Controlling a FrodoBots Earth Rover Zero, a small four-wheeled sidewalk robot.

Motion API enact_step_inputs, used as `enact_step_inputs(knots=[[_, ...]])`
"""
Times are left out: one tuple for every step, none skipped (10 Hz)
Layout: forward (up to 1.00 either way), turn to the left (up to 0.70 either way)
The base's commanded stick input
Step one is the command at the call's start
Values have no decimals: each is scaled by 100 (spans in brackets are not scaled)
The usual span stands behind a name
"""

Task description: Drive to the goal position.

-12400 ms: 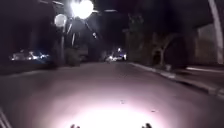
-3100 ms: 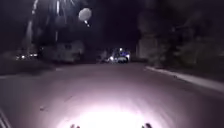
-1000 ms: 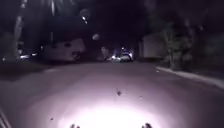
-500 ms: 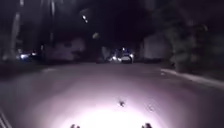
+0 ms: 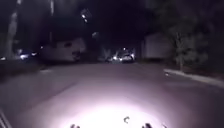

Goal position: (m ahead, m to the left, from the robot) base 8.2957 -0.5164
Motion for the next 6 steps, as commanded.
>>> enact_step_inputs(knots=[[70,0],[70,0],[70,0],[70,0],[70,0],[70,0]])
